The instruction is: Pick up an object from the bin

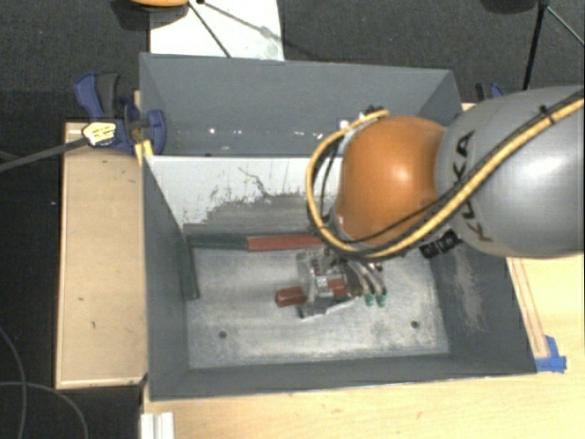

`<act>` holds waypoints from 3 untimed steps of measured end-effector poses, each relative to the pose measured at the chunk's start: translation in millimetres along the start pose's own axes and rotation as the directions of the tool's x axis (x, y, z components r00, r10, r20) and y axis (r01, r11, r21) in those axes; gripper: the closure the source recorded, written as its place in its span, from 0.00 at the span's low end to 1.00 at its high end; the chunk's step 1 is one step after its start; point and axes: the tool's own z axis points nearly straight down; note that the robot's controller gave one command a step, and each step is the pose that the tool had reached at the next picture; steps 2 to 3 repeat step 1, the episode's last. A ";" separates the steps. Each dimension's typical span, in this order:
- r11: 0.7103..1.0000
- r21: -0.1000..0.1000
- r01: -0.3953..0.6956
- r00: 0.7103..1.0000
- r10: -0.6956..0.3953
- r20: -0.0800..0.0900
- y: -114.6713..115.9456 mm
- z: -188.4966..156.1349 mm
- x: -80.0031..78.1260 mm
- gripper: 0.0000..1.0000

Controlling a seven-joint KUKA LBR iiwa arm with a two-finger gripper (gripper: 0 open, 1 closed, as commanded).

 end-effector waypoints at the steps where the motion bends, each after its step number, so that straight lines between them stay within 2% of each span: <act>1: 1.000 0.000 0.000 1.000 0.000 0.002 -17.6 -121.6 -9.5 1.00; 3: 1.000 0.000 0.000 1.000 0.000 0.002 -17.6 -121.6 -9.5 1.00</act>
Offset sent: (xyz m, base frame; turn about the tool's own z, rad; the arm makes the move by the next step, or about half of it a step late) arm 0.0000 0.0000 0.0000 0.0000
